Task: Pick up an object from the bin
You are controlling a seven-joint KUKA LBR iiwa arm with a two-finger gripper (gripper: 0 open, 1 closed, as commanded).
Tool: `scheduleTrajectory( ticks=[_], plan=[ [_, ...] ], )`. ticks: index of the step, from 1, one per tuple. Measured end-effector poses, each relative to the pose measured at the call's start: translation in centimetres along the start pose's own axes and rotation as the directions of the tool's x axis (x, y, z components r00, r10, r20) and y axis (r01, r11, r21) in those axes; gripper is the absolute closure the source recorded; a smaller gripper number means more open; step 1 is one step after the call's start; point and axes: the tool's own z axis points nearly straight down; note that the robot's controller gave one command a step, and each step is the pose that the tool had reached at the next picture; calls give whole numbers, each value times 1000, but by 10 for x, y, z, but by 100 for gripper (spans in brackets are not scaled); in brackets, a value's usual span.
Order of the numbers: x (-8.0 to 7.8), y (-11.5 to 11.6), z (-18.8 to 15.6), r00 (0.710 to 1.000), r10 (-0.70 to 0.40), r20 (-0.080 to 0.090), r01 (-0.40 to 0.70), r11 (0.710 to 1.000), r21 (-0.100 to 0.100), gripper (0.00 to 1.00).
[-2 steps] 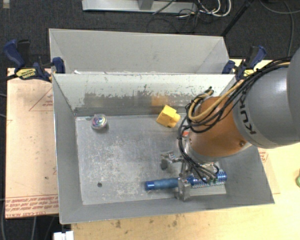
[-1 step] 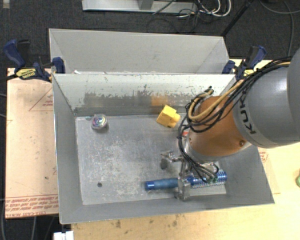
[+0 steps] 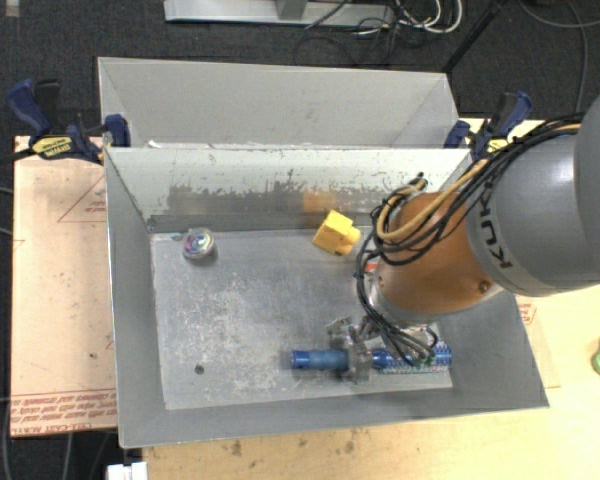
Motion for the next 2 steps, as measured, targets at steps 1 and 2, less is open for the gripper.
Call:
scheduleTrajectory(
  ticks=[1,2],
  plan=[
    [0,0,-19,1000,-1,0,1,1000,3,100],
    [-2,1,-69,1000,0,3,0,1000,4,100]
  ],
)
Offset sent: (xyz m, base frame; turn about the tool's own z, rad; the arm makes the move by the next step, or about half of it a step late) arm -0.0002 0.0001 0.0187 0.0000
